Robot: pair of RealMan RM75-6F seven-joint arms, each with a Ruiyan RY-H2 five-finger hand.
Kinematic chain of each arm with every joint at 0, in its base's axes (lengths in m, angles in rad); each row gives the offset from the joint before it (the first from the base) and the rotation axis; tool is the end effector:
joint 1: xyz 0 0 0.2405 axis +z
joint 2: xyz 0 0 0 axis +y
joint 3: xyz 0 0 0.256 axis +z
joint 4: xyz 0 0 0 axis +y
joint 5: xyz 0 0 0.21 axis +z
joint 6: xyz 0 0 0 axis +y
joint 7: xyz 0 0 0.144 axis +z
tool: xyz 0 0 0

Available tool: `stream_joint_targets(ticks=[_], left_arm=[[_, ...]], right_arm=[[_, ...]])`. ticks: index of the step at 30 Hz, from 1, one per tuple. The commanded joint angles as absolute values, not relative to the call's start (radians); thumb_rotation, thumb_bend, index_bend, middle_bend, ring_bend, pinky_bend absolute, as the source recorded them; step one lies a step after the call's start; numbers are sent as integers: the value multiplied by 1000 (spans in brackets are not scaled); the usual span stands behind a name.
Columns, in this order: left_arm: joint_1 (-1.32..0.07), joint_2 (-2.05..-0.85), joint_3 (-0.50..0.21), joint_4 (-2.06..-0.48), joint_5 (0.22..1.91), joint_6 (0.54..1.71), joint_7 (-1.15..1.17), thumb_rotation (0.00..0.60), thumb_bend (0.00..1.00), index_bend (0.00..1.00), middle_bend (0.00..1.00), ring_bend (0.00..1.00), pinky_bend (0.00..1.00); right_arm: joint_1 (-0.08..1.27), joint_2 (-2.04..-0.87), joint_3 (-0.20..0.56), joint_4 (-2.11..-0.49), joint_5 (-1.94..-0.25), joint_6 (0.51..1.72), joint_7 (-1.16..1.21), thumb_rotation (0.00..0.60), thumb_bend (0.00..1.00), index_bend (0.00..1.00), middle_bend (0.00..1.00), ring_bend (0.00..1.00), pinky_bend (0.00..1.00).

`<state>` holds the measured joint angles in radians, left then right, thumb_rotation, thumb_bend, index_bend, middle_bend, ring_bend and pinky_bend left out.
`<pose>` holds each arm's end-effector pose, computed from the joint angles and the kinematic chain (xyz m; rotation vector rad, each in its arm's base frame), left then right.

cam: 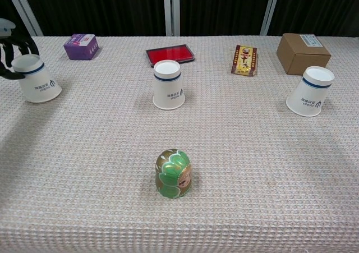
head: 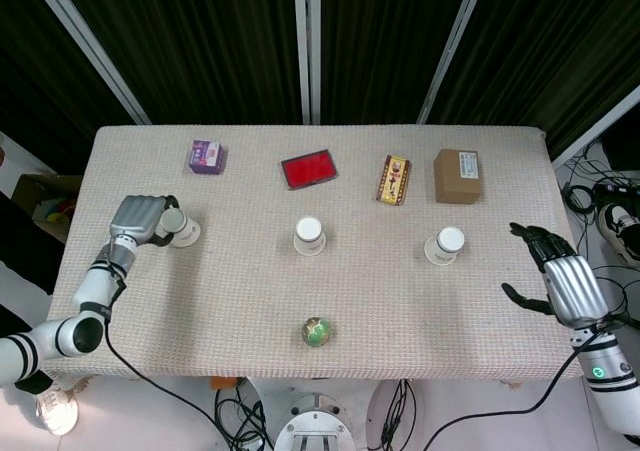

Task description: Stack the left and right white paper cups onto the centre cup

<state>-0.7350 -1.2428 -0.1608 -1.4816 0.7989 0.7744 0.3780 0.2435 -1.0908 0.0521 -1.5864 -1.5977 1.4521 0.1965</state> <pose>-0.2372 0.3764 0.0800 -1.6881 -1.0631 -0.5645 -0.2750 -0.2276 0.1609 1.5337 -0.9008 1.1514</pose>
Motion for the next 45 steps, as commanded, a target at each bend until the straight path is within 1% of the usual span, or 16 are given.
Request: stream_joint_targets(ticks=[1, 4, 7, 10, 14, 19, 21, 25, 31, 35, 40, 45], left_arm=[[-739, -1193, -194, -1575, 855, 800, 329, 600, 358, 487, 512, 467, 484], [-746, -1157, -230, -1664, 927, 805, 270, 600, 356, 487, 509, 467, 481], [-773, -1147, -263, -1728, 1011, 785, 209, 600, 355, 487, 501, 466, 476], [-819, -1172, -285, -1741, 1061, 756, 183, 600, 354, 487, 497, 462, 473], [-901, -1241, -302, -1701, 1065, 716, 197, 600, 354, 487, 494, 461, 471], [-1002, -1321, -300, -1635, 1014, 680, 267, 600, 355, 487, 490, 461, 468], [-1051, -1347, -297, -1606, 965, 663, 306, 600, 355, 486, 487, 461, 468], [-1115, -1367, -286, -1571, 879, 677, 387, 600, 356, 484, 487, 461, 467], [-1163, -1329, -238, -1598, 763, 722, 500, 600, 359, 483, 486, 461, 467], [-1184, -1306, -208, -1623, 701, 730, 537, 600, 359, 483, 484, 461, 467], [-1203, -1291, -199, -1638, 656, 728, 529, 600, 362, 482, 483, 461, 467], [-1213, -1266, -203, -1659, 648, 724, 503, 600, 364, 480, 482, 461, 469]], right_arm=[[240, -1091, 55, -1587, -1595, 1457, 200, 600, 154, 117, 238, 141, 258], [238, -1091, 60, -1586, -1592, 1459, 204, 600, 154, 118, 239, 141, 257], [237, -1092, 64, -1586, -1590, 1462, 211, 600, 155, 118, 239, 141, 257], [234, -1092, 66, -1582, -1593, 1468, 221, 600, 155, 118, 241, 142, 258], [225, -1092, 65, -1579, -1601, 1484, 230, 600, 154, 118, 243, 143, 258], [209, -1087, 61, -1575, -1609, 1506, 240, 600, 155, 118, 246, 143, 259], [203, -1087, 59, -1571, -1610, 1511, 246, 600, 154, 119, 248, 148, 261], [196, -1088, 57, -1565, -1616, 1520, 256, 600, 154, 122, 250, 155, 264], [183, -1091, 52, -1546, -1624, 1536, 277, 600, 154, 124, 252, 155, 266], [182, -1098, 50, -1536, -1625, 1532, 283, 600, 154, 125, 253, 156, 266], [178, -1103, 52, -1530, -1623, 1536, 287, 600, 154, 125, 253, 155, 266], [175, -1103, 53, -1531, -1621, 1535, 284, 600, 154, 125, 255, 156, 267]])
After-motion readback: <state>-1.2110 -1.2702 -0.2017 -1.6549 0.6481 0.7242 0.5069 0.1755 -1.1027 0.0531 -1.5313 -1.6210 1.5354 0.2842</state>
